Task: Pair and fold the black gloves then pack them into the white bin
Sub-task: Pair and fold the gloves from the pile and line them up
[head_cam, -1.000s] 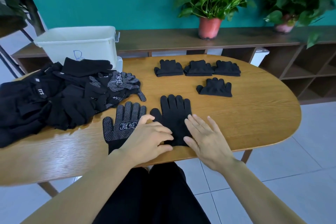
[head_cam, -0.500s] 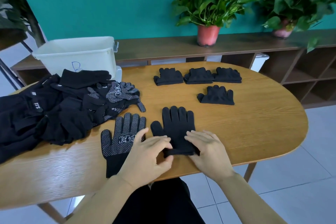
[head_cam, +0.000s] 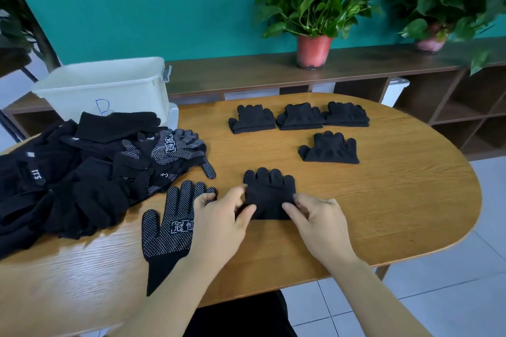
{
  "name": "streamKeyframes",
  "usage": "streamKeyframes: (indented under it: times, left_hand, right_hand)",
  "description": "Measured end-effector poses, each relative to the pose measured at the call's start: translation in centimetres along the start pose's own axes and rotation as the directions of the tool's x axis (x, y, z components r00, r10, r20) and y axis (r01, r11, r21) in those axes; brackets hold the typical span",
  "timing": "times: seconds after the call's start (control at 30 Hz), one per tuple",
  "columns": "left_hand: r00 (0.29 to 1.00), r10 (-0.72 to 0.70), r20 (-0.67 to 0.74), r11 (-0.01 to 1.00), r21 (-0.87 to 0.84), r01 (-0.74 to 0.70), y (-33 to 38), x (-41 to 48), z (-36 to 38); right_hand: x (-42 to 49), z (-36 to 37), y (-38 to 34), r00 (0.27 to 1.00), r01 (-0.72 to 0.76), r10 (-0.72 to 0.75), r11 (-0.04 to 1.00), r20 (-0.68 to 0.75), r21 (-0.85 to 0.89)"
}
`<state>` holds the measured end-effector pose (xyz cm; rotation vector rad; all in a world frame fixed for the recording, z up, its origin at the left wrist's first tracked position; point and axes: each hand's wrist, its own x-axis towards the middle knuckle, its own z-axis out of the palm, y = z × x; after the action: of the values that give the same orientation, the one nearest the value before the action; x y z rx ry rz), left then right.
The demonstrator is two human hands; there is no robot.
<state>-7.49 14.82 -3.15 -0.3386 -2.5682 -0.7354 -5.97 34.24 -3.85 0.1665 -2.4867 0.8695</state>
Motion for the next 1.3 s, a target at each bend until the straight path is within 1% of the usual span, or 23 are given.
streamKeyframes:
  times: [0.13, 0.2, 0.23, 0.3, 0.37, 0.43, 0.5, 0.53, 0.57, 0.6, 0.63, 0.67, 0.7, 0.73, 0.77, 0.83, 0.9, 1.0, 1.07, 1.17, 1.23, 1.3]
  left_hand:
    - [0.989, -0.148, 0.026, 0.989, -0.017, 0.149, 0.3, 1.0, 0.9]
    - [0.982, -0.187, 0.019, 0.982, -0.014, 0.187, 0.3, 1.1, 1.3]
    - [0.983, -0.186, 0.012, 0.983, 0.006, 0.186, 0.3, 1.0, 1.6]
    - [0.99, -0.14, 0.007, 0.986, 0.093, 0.138, 0.1, 0.8, 2.1]
    - [0.995, -0.103, -0.008, 0.975, 0.195, 0.102, -0.1, 0.5, 2.4]
    - [0.997, -0.069, -0.031, 0.967, 0.242, 0.075, -0.3, 0.5, 2.1]
    - [0.998, 0.018, -0.06, 0.972, 0.236, -0.004, -0.4, 0.4, 1.3]
    - [0.996, 0.074, -0.059, 0.972, 0.226, -0.059, -0.4, 0.4, 1.0]
    - [0.991, 0.128, -0.036, 0.969, 0.219, -0.117, -0.3, 0.4, 0.7]
    - [0.984, 0.177, 0.031, 0.96, 0.215, -0.179, 0.0, 0.3, 0.4]
    - [0.968, 0.213, 0.132, 0.947, 0.215, -0.238, 0.3, 0.2, 0.2]
    - [0.942, 0.228, 0.246, 0.935, 0.213, -0.282, 0.6, 0.1, 0.2]
    - [0.908, 0.223, 0.356, 0.926, 0.212, -0.311, 0.8, 0.1, 0.2]
    - [0.869, 0.207, 0.449, 0.92, 0.211, -0.329, 0.7, 0.1, 0.3]
    - [0.833, 0.188, 0.521, 0.918, 0.209, -0.338, 0.4, 0.0, 0.4]
    - [0.79, 0.148, 0.595, 0.904, 0.243, -0.353, -0.1, 0.1, 0.5]
    - [0.783, 0.142, 0.605, 0.885, 0.277, -0.374, -0.5, 0.4, 0.5]
    - [0.787, 0.105, 0.608, 0.874, 0.322, -0.365, -1.0, 1.0, 0.6]
    - [0.804, 0.121, 0.582, 0.875, 0.319, -0.364, -1.5, 1.6, 0.8]
    - [0.85, 0.276, 0.449, 0.84, 0.317, -0.44, -2.2, 2.2, 0.9]
    - [0.85, 0.353, 0.392, 0.816, 0.315, -0.484, -2.7, 2.4, 1.2]
    - [0.846, 0.403, 0.348, 0.819, 0.275, -0.503, -2.9, 2.7, 1.4]
  right_hand:
    - [1.5, 1.4, -0.3, 0.99, -0.138, 0.139, 0.99, 0.018, -0.003]
    - [1.7, 1.9, -0.4, 0.989, -0.145, 0.146, 0.987, 0.013, -0.066]
    - [1.6, 2.2, -0.5, 0.993, -0.116, 0.116, 0.985, -0.007, -0.125]
    - [1.6, 2.7, -0.4, 0.996, -0.069, 0.055, 0.965, -0.066, -0.253]
    - [1.5, 2.7, -0.6, 0.996, -0.055, 0.025, 0.94, -0.091, -0.336]
    - [1.6, 2.4, -0.6, 0.995, -0.059, 0.025, 0.925, -0.096, -0.376]
    - [1.6, 1.9, -0.5, 0.995, -0.072, 0.04, 0.927, -0.094, -0.369]
    - [1.6, 1.6, -0.5, 0.996, -0.055, 0.023, 0.929, -0.091, -0.367]
    - [1.5, 1.5, -0.6, 0.998, 0.005, -0.03, 0.92, -0.058, -0.392]
    - [1.3, 1.5, -0.9, 0.994, 0.1, -0.108, 0.898, 0.006, -0.429]
    - [1.2, 1.6, -1.1, 0.978, 0.208, -0.187, 0.865, 0.091, -0.456]
    - [1.0, 1.7, -1.4, 0.951, 0.301, -0.231, 0.834, 0.203, -0.462]
    - [0.8, 1.8, -1.5, 0.92, 0.363, -0.236, 0.811, 0.312, -0.458]
    - [0.6, 1.8, -1.4, 0.89, 0.393, -0.213, 0.806, 0.402, -0.443]
    - [0.6, 1.6, -1.2, 0.86, 0.399, -0.178, 0.818, 0.478, -0.413]
    - [0.9, 1.0, -0.5, 0.81, 0.355, -0.091, 0.862, 0.579, -0.362]
    - [1.3, 0.4, 0.2, 0.783, 0.364, -0.05, 0.846, 0.62, -0.391]
    - [1.7, 0.2, 0.6, 0.791, 0.404, -0.079, 0.812, 0.606, -0.421]
    - [1.8, 0.2, 0.9, 0.799, 0.398, -0.088, 0.819, 0.595, -0.413]
    - [2.2, 0.2, 1.1, 0.808, 0.39, -0.122, 0.844, 0.576, -0.368]
    - [2.5, 0.4, 1.3, 0.826, 0.394, -0.166, 0.853, 0.539, -0.342]
    - [2.6, 0.6, 1.3, 0.846, 0.403, -0.2, 0.847, 0.494, -0.347]
